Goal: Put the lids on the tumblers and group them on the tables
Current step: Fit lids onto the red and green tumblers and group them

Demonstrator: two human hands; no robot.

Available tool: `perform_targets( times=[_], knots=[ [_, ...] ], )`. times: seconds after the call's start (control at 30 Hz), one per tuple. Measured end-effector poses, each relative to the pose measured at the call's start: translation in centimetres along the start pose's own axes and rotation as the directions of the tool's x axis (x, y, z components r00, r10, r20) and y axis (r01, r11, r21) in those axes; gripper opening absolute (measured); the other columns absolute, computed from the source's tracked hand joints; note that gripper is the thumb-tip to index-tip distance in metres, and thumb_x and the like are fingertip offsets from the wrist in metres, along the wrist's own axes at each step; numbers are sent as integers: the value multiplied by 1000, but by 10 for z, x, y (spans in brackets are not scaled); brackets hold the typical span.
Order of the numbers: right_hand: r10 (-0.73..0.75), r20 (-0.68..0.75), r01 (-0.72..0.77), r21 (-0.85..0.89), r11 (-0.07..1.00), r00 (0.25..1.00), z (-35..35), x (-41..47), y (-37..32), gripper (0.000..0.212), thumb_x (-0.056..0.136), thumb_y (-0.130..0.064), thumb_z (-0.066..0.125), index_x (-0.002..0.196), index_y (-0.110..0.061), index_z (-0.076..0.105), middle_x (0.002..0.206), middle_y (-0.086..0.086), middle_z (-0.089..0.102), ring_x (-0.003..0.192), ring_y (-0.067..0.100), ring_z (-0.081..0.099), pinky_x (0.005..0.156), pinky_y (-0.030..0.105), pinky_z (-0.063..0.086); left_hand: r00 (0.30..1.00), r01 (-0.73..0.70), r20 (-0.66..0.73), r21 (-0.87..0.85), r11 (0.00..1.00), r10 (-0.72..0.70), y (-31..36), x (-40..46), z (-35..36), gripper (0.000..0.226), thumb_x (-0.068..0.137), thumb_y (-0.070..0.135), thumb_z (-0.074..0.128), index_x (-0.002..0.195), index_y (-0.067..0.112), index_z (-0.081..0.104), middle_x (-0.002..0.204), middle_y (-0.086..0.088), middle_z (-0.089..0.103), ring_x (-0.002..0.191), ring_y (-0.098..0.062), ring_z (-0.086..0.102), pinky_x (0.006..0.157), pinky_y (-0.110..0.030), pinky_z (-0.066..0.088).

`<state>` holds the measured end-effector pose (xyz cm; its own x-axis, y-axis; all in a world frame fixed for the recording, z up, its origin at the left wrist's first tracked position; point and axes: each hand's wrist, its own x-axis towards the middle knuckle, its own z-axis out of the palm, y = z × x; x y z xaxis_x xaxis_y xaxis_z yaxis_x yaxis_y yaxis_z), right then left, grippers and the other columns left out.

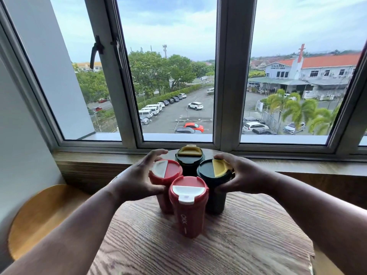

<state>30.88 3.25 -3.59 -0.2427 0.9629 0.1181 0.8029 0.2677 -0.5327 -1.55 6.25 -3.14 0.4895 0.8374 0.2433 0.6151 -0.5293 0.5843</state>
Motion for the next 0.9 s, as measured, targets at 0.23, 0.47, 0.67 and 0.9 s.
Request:
perform_targets(
  times=[0.23,0.47,0.67,0.9],
  knots=[
    [30,-3,-30,23,999,1000,4,1,6,115,29,-92,64,132,-55,29,137,-16,53,128,10,50,106,40,45,1000,3,-15,-39,999,-4,0,0,2,97,57,41,93,135,53,35,136,5,54,117,-2,60,106,-29,48],
    [43,-8,-43,36,998,999,5,-2,3,108,28,-92,65,125,-63,29,134,-15,55,124,11,52,103,40,46,1000,-16,-21,13,1000,16,0,2,3,99,56,49,90,136,54,32,139,4,55,120,-8,59,108,-35,47],
    [59,-18,-59,2,998,998,3,-7,-2,113,29,-93,63,130,-59,28,139,-13,52,129,13,49,106,41,44,1000,-18,6,43,999,17,1,2,-2,98,59,54,88,138,52,31,139,8,51,123,-6,56,108,-31,45],
    [100,4,-100,62,993,995,-6,-22,-19,124,40,-79,76,148,-39,29,147,-6,46,119,8,50,108,41,44,996,-65,58,3,998,65,-1,10,-15,82,66,57,78,138,49,40,136,14,50,126,-5,49,102,-32,46]
  ],
)
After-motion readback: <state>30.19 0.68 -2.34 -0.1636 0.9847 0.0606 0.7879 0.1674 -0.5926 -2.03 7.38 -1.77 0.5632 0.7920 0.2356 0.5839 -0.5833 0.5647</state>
